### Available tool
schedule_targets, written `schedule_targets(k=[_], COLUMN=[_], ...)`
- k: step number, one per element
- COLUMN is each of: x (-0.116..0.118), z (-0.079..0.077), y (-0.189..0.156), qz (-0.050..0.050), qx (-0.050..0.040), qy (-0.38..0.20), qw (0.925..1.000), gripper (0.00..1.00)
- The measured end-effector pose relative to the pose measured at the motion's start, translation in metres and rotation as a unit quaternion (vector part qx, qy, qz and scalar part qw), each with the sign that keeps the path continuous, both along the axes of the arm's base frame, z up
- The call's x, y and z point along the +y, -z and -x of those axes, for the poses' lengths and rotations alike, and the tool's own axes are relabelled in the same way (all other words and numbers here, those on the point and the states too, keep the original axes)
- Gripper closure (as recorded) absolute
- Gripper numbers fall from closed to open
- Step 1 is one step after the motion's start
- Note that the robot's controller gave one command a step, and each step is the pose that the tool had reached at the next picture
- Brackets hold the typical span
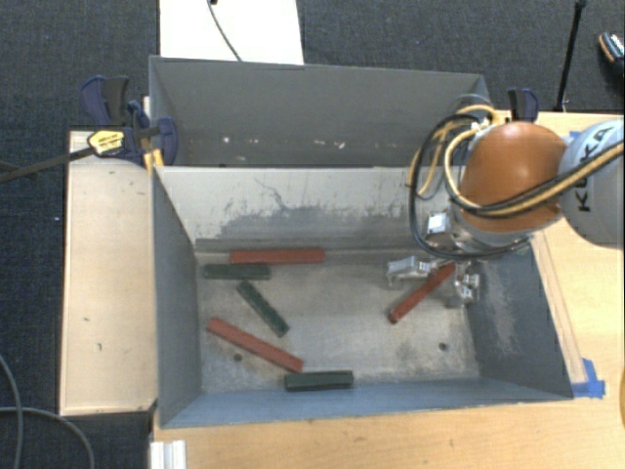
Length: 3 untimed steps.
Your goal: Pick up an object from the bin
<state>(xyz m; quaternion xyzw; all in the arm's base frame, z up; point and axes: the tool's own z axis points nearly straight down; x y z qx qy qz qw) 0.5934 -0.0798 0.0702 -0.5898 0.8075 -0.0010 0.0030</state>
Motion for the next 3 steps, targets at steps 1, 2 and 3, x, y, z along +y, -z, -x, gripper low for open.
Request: schedule_targets(k=[1,2,3], x=[0.0004,0.0004,0.0010], z=[-0.0012,-0.0011,-0.0020], y=[-0.0009,-0.0009,-0.0035], qz=[-0.001,-0.001,-0.001], qx=[-0.0009,-0.0005,-0.0008], qy=[0.003,0.005,0.008], qw=[1.0000,1.0000,1.0000], gripper=[0.00,1.00,1.00])
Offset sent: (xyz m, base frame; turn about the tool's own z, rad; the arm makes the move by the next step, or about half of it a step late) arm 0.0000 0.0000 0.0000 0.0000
